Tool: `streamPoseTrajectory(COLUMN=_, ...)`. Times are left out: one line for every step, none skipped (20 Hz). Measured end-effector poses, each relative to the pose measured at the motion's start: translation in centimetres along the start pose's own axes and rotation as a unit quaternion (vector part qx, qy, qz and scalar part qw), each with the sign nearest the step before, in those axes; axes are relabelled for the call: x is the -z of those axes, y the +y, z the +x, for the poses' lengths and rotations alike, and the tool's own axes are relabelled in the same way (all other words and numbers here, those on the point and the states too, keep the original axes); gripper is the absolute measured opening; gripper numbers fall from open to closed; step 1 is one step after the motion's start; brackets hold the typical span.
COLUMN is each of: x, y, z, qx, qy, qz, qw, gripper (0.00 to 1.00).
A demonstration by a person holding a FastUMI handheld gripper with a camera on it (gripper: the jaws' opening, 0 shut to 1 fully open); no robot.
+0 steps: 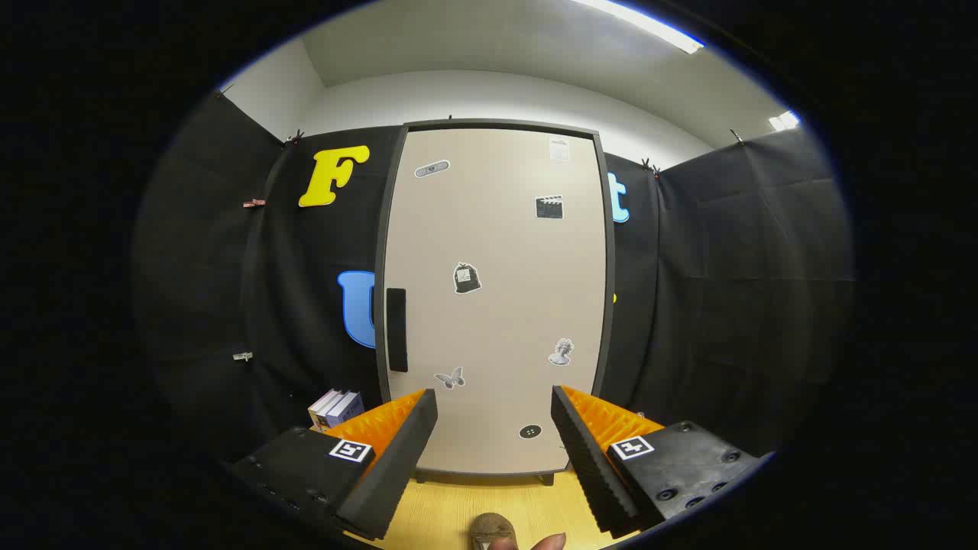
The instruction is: Open the shoe cabinet door, grab the shoes and put them into the shoe cabinet, then close the shoe cabinet door.
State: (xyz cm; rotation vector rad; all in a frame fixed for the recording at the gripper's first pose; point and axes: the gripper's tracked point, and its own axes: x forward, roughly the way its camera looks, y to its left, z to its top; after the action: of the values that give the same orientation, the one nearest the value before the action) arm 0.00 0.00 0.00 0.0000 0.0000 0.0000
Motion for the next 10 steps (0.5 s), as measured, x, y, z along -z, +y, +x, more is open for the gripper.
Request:
streamPoseTrajectory(x=0.03, y=-0.14, z=0.02, qx=0.002, qy=0.000, qz=-0.001, qw=1.000, gripper=0.97)
streamPoseTrajectory(x=0.13, y=-0.15, z=-0.05, qx=0.002, qy=-0.001, qz=-0.001, qw=1.000, gripper=0.97)
streamPoseTrajectory(x=0.10, y=-0.24, z=-0.06, qx=0.003, qy=-0.002, qz=0.000, qw=1.000, gripper=0.97)
streamPoseTrajectory(x=0.07, y=-0.36, z=-0.13, qx=0.005, qy=-0.002, qz=-0.001, qw=1.000, gripper=0.97)
streamPoseTrajectory(x=0.08, y=-0.46, z=-0.12, qx=0.006, qy=-0.003, qz=-0.002, qw=1.000, gripper=0.97)
streamPoseTrajectory(x=0.12, y=-0.41, z=-0.06, qx=0.006, qy=-0.002, qz=-0.002, qw=1.000, gripper=0.97)
streamPoseTrajectory(x=0.11, y=-0.49, z=-0.04, qx=0.007, qy=0.000, qz=-0.001, qw=1.000, gripper=0.97)
streamPoseTrajectory(x=0.18, y=-0.58, z=-0.05, qx=0.007, qy=0.000, qz=-0.001, qw=1.000, gripper=0.97)
streamPoseTrajectory(x=0.20, y=-0.64, z=-0.10, qx=0.008, qy=0.001, qz=-0.001, qw=1.000, gripper=0.97)
streamPoseTrajectory(x=0.22, y=-0.67, z=0.00, qx=0.008, qy=0.001, qz=-0.001, qw=1.000, gripper=0.97)
